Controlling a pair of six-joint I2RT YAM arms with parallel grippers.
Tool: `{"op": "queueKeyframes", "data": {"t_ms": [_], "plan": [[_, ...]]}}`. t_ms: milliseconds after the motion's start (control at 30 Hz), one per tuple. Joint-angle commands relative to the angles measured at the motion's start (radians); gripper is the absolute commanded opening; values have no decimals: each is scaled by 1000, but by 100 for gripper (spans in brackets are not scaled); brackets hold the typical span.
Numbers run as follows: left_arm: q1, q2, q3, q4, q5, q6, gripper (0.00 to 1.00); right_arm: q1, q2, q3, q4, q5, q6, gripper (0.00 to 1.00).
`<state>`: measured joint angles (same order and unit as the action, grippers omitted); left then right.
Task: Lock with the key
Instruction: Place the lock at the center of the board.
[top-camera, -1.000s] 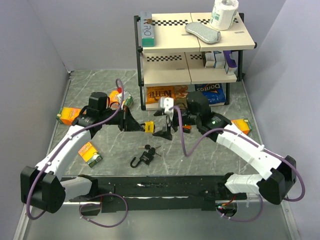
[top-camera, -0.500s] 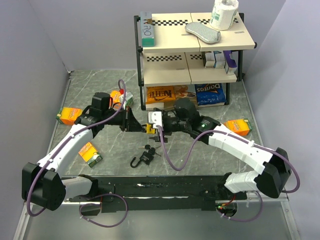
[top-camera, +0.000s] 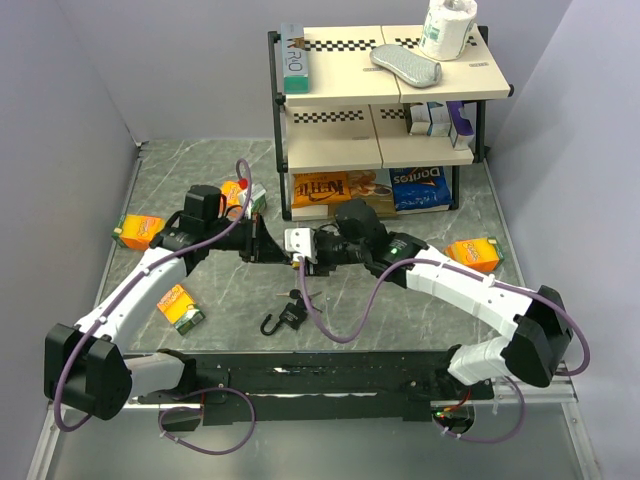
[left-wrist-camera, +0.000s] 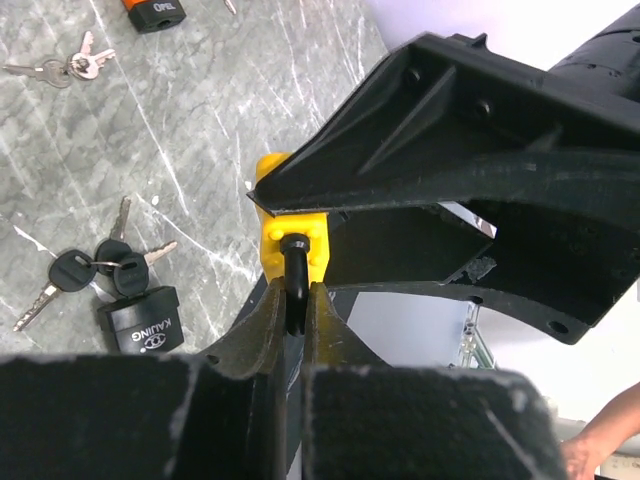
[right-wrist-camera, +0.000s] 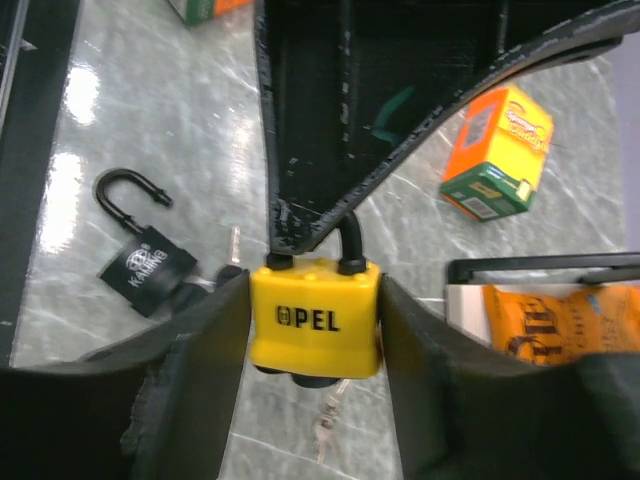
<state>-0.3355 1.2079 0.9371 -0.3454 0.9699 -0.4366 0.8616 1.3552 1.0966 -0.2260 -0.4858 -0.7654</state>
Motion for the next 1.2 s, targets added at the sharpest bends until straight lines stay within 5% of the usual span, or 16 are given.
{"op": "queueKeyframes", "data": {"t_ms": [0, 100, 267, 300, 467, 733, 1167], "plan": [[0, -10, 46, 37, 26, -11, 1, 10, 21, 39, 17, 38, -26, 45], [3, -11, 45, 42, 27, -4, 8, 8, 25, 40, 4, 44, -8, 31], [65, -10, 97, -84, 4, 120, 92, -15, 68, 83, -47, 82, 177, 4], [99, -13, 103, -105, -8, 136, 99, -33, 91, 86, -53, 88, 214, 1], [222, -83, 86, -86, -91, 141, 96, -79, 171, 83, -76, 165, 486, 0], [271, -166, 8, 11, -266, 24, 96, -98, 318, 141, -59, 266, 791, 0], [280, -241, -23, -3, -284, 144, 96, -99, 559, 295, -118, 530, 1028, 0]]}}
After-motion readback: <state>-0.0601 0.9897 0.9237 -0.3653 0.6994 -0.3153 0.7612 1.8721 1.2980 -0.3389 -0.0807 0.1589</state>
